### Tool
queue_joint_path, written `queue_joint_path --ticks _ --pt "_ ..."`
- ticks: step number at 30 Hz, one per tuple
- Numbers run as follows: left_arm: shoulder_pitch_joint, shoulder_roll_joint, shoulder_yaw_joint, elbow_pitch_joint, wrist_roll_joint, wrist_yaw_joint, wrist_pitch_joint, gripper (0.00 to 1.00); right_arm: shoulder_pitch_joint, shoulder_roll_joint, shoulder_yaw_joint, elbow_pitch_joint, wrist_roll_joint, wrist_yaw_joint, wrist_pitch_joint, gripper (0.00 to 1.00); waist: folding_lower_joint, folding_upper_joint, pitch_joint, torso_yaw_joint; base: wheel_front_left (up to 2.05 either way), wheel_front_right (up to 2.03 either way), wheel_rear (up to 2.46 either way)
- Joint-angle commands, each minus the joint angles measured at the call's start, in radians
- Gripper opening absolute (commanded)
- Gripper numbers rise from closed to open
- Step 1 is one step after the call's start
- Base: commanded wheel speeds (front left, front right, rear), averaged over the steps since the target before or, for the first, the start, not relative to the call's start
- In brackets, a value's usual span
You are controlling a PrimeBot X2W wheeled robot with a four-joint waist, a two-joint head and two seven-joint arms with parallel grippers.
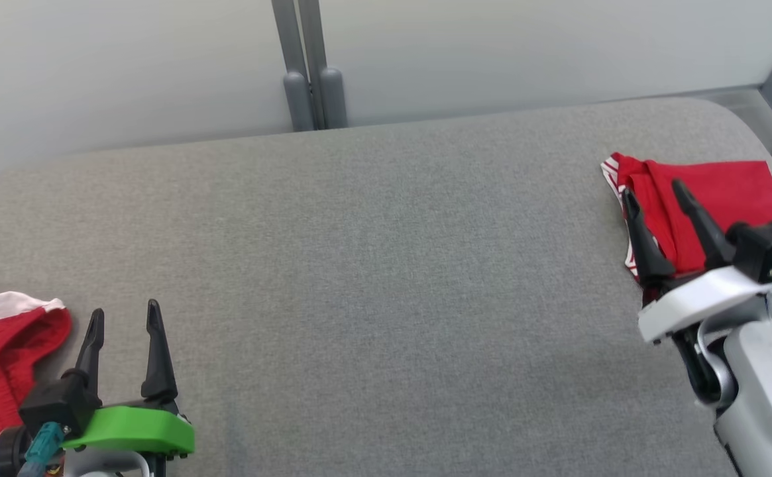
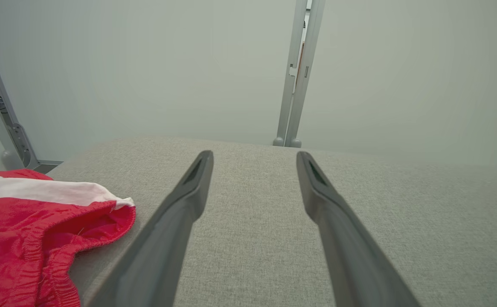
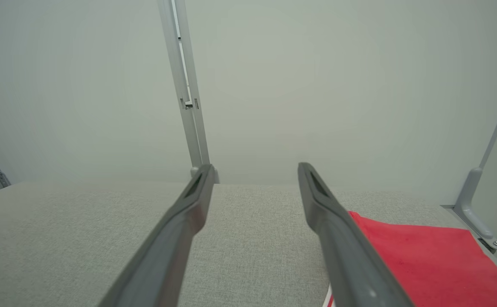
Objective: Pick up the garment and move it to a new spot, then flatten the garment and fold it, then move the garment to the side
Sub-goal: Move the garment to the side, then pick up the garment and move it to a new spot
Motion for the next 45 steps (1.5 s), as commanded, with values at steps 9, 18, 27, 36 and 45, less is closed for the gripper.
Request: queue_joint_path --ticks 9,18,27,36,45 --pt "0.061 -0.026 0.027 0.014 0.019 -0.029 -0.003 1.00 0.170 0.054 -0.056 -0.088 -0.052 0.000 -0.002 1.00 0.0001 0.0000 -0.064 0.045 0.00 0.00 0.00" --pt "0.074 -0.051 0.043 0.020 0.038 -0.061 -0.003 1.00 0.242 0.095 -0.093 -0.113 -0.099 0.000 -0.002 1.00 0.0001 0.0000 -0.068 0.045 0.00 0.00 0.00" --pt "0.065 -0.060 0.059 0.026 0.065 -0.078 -0.003 1.00 0.240 0.103 -0.092 -0.101 -0.120 0.000 -0.002 1.00 0.0001 0.0000 -0.067 0.045 0.00 0.00 0.00" --pt "0.044 -0.066 0.064 0.028 0.083 -0.081 -0.003 1.00 0.254 0.103 -0.091 -0.116 -0.126 0.000 -0.002 1.00 0.0001 0.0000 -0.064 0.092 0.00 0.00 0.00" --pt "0.031 -0.042 0.082 0.035 0.095 -0.072 -0.003 1.00 0.254 0.128 -0.067 -0.118 -0.123 0.000 -0.002 1.00 0.0001 0.0000 -0.069 0.253 0.00 0.00 0.00"
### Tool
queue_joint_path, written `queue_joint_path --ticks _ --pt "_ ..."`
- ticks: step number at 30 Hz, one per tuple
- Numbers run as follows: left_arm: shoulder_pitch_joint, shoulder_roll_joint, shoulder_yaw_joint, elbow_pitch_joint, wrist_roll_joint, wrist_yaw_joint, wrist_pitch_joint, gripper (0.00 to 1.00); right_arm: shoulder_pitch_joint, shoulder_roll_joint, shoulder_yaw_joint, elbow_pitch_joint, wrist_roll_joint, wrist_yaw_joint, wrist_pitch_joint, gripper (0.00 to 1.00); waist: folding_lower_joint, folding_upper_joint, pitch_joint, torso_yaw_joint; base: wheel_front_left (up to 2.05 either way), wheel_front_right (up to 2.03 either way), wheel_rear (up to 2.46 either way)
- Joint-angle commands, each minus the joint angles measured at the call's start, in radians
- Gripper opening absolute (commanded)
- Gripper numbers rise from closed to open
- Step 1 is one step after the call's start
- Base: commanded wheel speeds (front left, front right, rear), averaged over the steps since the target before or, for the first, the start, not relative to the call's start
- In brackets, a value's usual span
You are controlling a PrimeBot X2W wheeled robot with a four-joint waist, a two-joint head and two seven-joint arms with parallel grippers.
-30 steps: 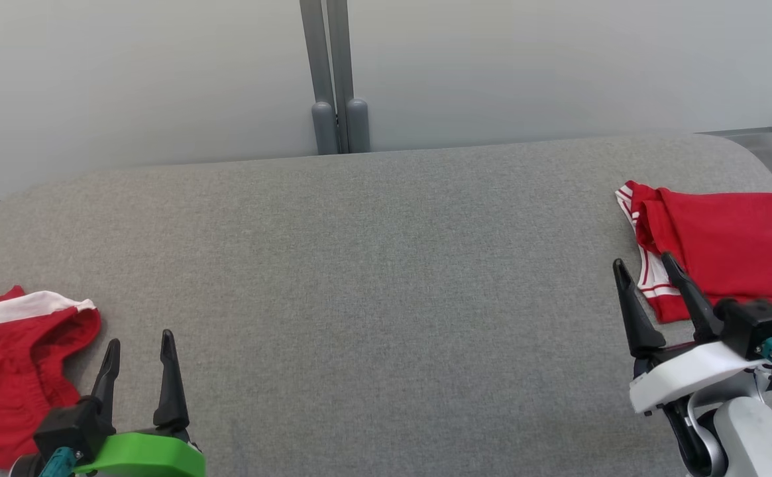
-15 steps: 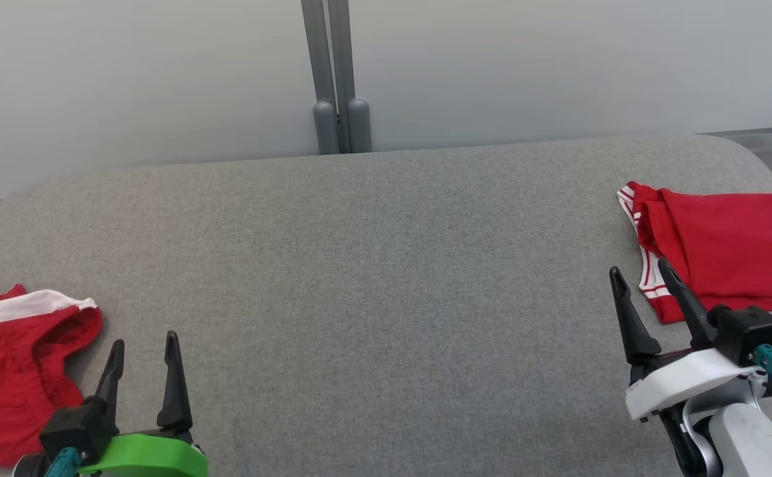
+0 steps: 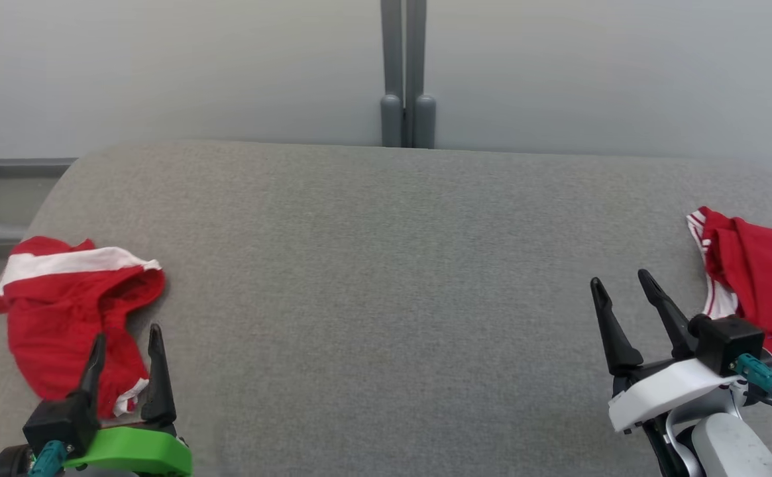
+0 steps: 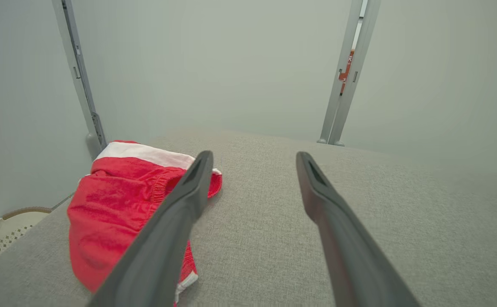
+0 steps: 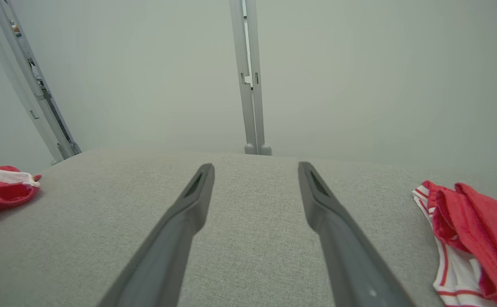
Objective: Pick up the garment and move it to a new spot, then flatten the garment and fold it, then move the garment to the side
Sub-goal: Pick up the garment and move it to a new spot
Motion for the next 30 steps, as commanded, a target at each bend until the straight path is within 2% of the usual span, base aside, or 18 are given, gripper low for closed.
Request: queue_joint_path --ticks 1,9,14,20,26,30 --pt "-0.012 0.009 0.007 0.002 0.006 0.007 -0.002 1.00 -0.005 0.003 0.005 -0.001 -0.001 0.000 -0.002 1.00 0.0000 0.0000 -0.003 0.094 0.00 0.00 0.00" --pt "-0.008 0.027 0.012 -0.004 -0.001 0.019 0.012 1.00 -0.016 0.015 0.025 0.008 0.004 0.000 -0.002 1.00 0.0000 0.0000 -0.007 0.247 0.00 0.00 0.00" --pt "0.011 0.027 0.017 -0.016 -0.013 0.030 0.020 1.00 -0.020 0.016 0.038 0.009 0.006 0.000 -0.002 1.00 0.0000 0.0000 -0.011 0.301 0.00 0.00 0.00" --pt "0.015 0.031 0.019 -0.021 -0.021 0.035 0.022 1.00 -0.022 0.011 0.049 0.006 0.009 0.000 -0.002 1.00 0.0000 0.0000 -0.010 0.318 0.00 0.00 0.00" --pt "-0.031 0.040 0.021 -0.048 -0.045 0.027 0.042 1.00 -0.037 -0.001 0.060 -0.012 -0.001 0.000 -0.002 1.00 0.0000 0.0000 0.021 0.298 0.00 0.00 0.00" --pt "-0.122 0.060 0.017 -0.060 -0.075 0.008 0.126 1.00 -0.052 -0.018 0.055 -0.035 -0.012 0.000 -0.002 1.00 0.0000 0.0000 0.065 0.276 0.00 0.00 0.00"
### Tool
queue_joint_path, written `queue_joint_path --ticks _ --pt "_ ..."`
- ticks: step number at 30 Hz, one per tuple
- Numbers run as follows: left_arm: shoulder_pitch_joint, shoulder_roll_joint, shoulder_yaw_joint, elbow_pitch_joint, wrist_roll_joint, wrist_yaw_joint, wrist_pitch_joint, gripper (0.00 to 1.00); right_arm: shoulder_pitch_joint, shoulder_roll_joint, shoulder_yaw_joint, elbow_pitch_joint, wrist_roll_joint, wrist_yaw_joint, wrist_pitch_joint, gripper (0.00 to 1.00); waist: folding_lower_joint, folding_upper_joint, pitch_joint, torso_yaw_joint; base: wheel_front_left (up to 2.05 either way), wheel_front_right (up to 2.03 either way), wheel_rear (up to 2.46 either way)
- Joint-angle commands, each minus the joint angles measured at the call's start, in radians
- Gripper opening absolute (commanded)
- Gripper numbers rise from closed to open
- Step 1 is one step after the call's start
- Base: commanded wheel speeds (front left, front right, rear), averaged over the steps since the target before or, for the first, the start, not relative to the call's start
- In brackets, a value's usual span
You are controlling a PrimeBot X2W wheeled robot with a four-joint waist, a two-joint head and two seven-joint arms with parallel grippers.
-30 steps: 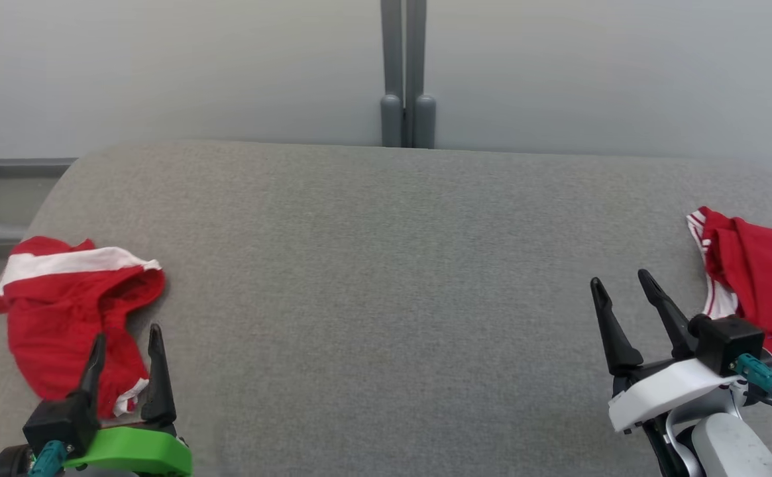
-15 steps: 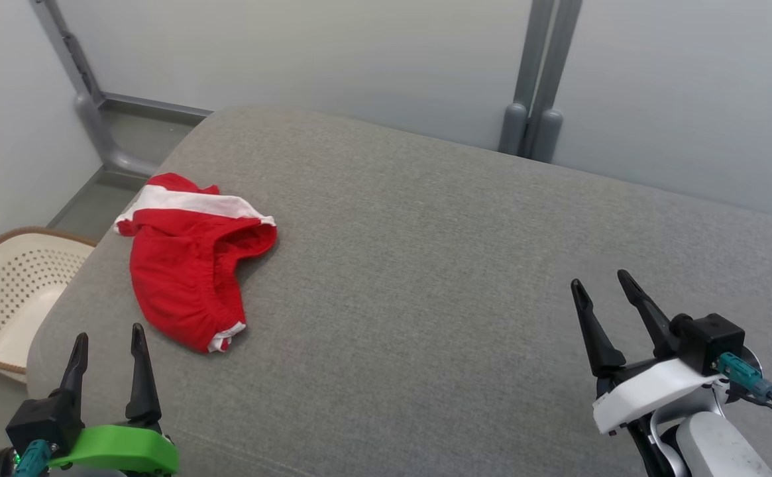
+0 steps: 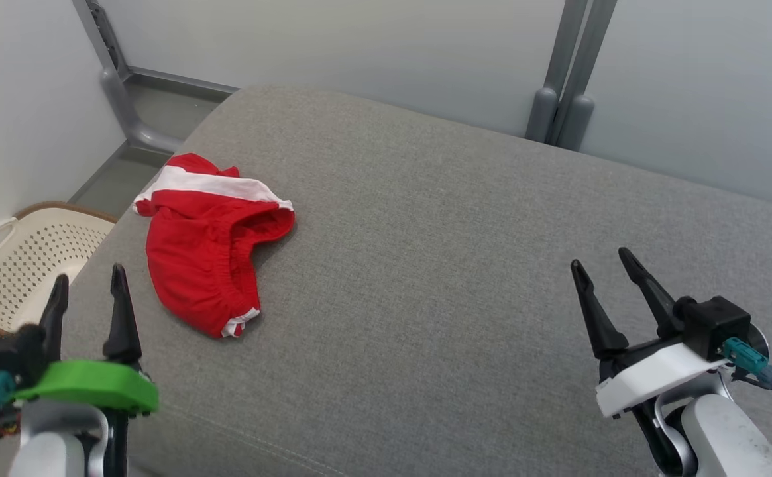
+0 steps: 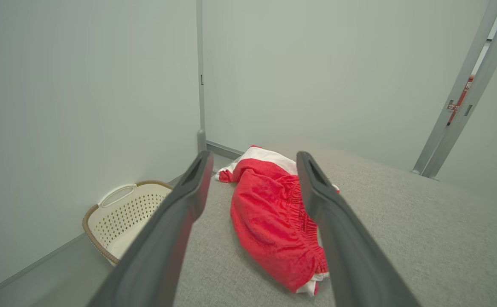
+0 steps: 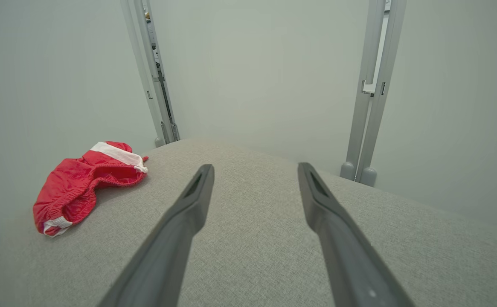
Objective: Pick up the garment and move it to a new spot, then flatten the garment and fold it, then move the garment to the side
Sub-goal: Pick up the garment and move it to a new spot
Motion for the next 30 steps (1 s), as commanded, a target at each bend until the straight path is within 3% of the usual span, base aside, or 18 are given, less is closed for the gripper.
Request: queue_joint_path --ticks 1,7,17,28,29,30 --pt "-0.057 0.005 0.001 0.000 -0.028 -0.011 0.041 1.00 -0.016 -0.014 -0.002 -0.011 -0.007 0.000 -0.002 1.00 0.0000 0.0000 0.047 -0.031 0.00 0.00 0.00" --pt "-0.277 0.074 0.014 0.113 -0.109 -0.028 0.278 1.00 -0.064 -0.039 0.013 -0.049 -0.025 0.000 -0.002 1.00 0.0000 0.0000 0.150 -0.105 0.00 0.00 0.00" --pt "-0.498 0.150 -0.013 0.491 -0.262 -0.070 0.561 1.00 -0.146 -0.069 0.016 -0.076 -0.040 0.000 -0.002 1.00 0.0000 0.0000 0.311 -0.242 0.00 0.00 0.00" --pt "-0.464 0.142 -0.061 0.822 -0.328 -0.075 0.624 1.00 -0.162 -0.062 0.020 -0.064 -0.035 0.000 -0.002 1.00 0.0000 0.0000 0.314 -0.302 0.00 0.00 0.00" --pt "-0.463 0.138 -0.066 0.832 -0.333 -0.075 0.620 0.62 -0.159 -0.062 0.019 -0.062 -0.035 0.000 -0.002 1.00 0.0000 0.0000 0.308 -0.303 0.00 0.00 0.00" --pt "-0.462 0.140 -0.073 0.836 -0.338 -0.075 0.608 0.16 -0.155 -0.060 0.018 -0.060 -0.036 0.000 -0.002 1.00 0.0000 0.0000 0.302 -0.302 0.00 0.00 0.00"
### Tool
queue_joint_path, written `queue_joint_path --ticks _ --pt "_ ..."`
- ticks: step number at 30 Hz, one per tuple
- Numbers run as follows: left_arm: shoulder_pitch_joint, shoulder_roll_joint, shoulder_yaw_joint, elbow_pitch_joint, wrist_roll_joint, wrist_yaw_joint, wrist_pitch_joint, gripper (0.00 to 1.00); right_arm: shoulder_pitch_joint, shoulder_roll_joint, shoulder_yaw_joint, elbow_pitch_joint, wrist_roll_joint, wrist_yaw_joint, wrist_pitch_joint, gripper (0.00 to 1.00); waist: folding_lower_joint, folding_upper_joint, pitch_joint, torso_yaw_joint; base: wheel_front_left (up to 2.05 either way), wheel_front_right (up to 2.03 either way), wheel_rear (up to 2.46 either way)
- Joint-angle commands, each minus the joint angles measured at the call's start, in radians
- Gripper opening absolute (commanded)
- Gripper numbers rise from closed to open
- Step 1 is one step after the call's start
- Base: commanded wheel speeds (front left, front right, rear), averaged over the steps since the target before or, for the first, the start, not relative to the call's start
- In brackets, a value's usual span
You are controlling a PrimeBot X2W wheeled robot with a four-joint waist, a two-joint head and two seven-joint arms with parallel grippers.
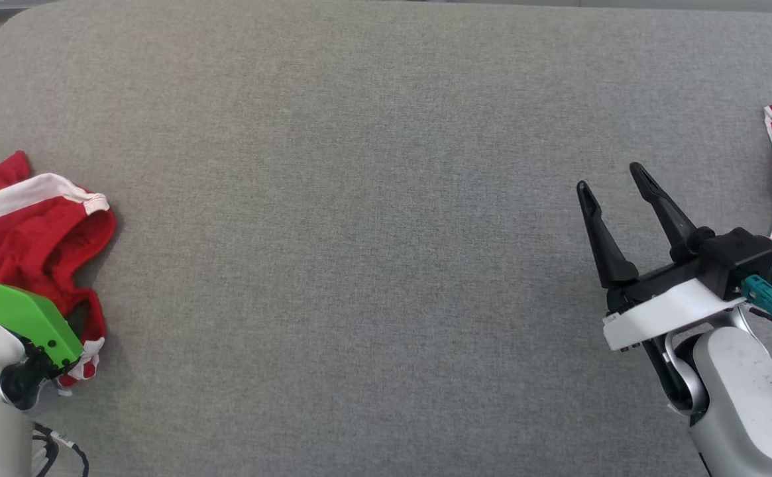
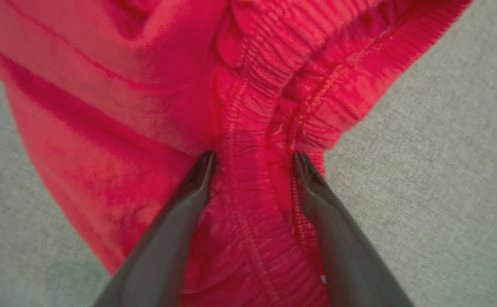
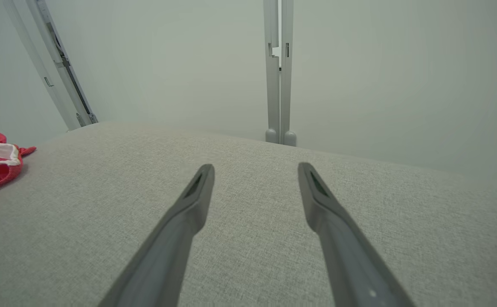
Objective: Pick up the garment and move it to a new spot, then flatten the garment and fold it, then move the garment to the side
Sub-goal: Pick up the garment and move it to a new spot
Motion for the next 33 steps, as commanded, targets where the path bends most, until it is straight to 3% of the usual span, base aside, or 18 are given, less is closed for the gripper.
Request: queue_joint_path --ticks 1,8,18,22,27,33 --pt "0.029 -0.031 -0.025 0.034 -0.007 0.001 -0.004 0.00 0.004 0.001 -0.001 0.003 -0.003 0.000 -0.002 1.00 0.0000 -0.0001 -0.009 -0.007 0.00 0.00 0.00" --pt "0.020 0.057 -0.133 -0.102 0.005 -0.001 -0.131 0.00 0.025 0.023 0.003 0.020 0.008 0.000 -0.002 1.00 0.0000 -0.0001 -0.080 -0.008 0.00 0.00 0.00" --pt "0.063 0.138 -0.253 -0.452 -0.044 -0.001 -0.162 0.00 0.083 0.063 -0.009 0.033 0.022 0.000 -0.002 1.00 0.0000 -0.0001 -0.220 -0.070 0.00 0.00 0.00" --pt "0.099 0.111 -0.273 -0.622 -0.049 0.017 -0.153 0.00 0.105 0.063 -0.017 0.033 0.024 0.000 -0.002 1.00 0.0000 -0.0001 -0.254 -0.121 0.00 0.00 0.00" --pt "0.145 0.043 -0.306 -0.795 -0.046 0.076 -0.140 0.00 0.113 0.057 -0.021 0.030 0.026 0.000 -0.002 1.00 0.0000 -0.0001 -0.264 -0.198 0.00 0.00 0.00" --pt "0.165 -0.082 -0.384 -0.826 -0.028 0.115 -0.168 0.00 0.085 0.054 -0.012 0.021 0.027 0.000 -0.002 1.00 0.0000 -0.0001 -0.226 -0.297 0.00 0.00 0.00"
